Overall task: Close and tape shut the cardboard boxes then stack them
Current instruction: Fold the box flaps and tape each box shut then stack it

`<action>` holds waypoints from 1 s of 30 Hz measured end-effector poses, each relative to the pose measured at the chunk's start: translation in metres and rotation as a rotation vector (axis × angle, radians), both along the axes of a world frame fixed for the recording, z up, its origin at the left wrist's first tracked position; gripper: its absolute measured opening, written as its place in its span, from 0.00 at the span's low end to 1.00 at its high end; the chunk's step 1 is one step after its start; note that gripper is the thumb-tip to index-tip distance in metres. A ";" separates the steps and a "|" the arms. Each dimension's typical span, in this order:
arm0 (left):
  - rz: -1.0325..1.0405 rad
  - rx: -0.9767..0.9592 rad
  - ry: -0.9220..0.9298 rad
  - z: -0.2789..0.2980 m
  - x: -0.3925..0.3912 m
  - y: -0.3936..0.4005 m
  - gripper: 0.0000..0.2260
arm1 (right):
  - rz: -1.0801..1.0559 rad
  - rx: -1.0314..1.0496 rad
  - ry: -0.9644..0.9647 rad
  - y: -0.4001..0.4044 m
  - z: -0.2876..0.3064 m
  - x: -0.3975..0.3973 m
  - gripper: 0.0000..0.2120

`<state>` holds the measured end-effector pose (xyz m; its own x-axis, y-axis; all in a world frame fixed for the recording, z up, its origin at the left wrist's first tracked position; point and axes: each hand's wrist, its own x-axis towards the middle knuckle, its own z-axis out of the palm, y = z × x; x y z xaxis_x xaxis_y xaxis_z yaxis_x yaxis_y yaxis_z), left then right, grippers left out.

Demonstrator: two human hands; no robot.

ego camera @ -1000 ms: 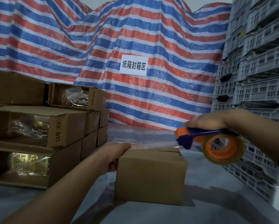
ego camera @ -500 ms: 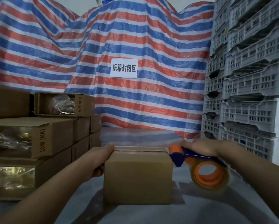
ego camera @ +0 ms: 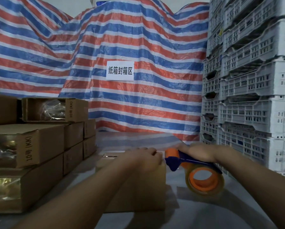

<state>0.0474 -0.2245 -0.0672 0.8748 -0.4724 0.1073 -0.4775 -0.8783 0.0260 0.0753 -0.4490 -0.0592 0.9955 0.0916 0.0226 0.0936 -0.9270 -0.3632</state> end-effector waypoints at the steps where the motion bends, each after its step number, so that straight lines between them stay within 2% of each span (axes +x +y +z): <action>1: 0.012 0.030 -0.010 -0.002 0.001 0.001 0.20 | 0.001 -0.005 -0.004 -0.004 0.000 -0.001 0.34; 3: 0.024 0.064 -0.011 -0.003 0.003 0.002 0.22 | 0.018 0.056 -0.015 -0.014 0.004 -0.002 0.32; 7: 0.030 0.082 -0.001 -0.005 0.004 0.004 0.25 | 0.098 0.226 -0.025 -0.035 0.020 -0.015 0.22; 8: 0.032 0.060 0.001 -0.007 0.004 0.005 0.25 | 0.075 0.158 -0.031 -0.035 0.024 -0.018 0.22; 11: 0.037 0.022 0.025 -0.007 0.004 0.004 0.25 | -0.051 -0.273 -0.078 -0.020 0.029 -0.018 0.27; 13: 0.044 -0.017 0.047 -0.006 0.004 0.003 0.23 | -0.084 -0.486 -0.076 0.003 0.028 -0.015 0.31; 17: 0.049 -0.018 0.035 -0.005 0.004 0.001 0.21 | -0.179 -0.873 -0.163 0.050 0.037 -0.024 0.30; 20: 0.069 -0.012 0.061 -0.004 0.007 -0.001 0.21 | -0.223 -1.000 -0.190 0.067 0.037 -0.032 0.26; 23: 0.086 -0.130 0.109 -0.006 0.012 -0.002 0.21 | -0.245 -1.061 -0.212 0.080 0.037 -0.035 0.21; 27: 0.104 -0.176 0.109 -0.008 0.012 0.001 0.21 | -0.225 -1.398 -0.204 0.085 0.017 -0.044 0.14; 28: 0.099 -0.172 0.096 -0.008 0.010 0.002 0.21 | -0.212 -1.415 -0.189 0.078 0.006 -0.044 0.13; 30: 0.066 -0.130 0.061 -0.010 0.008 0.005 0.22 | -0.207 -1.270 -0.187 0.058 -0.014 -0.046 0.16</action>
<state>0.0553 -0.2194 -0.0769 0.9105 -0.3988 0.1096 -0.4124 -0.8952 0.1690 0.0295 -0.3911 -0.0729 0.9850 -0.0026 0.1727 -0.1378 -0.6147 0.7767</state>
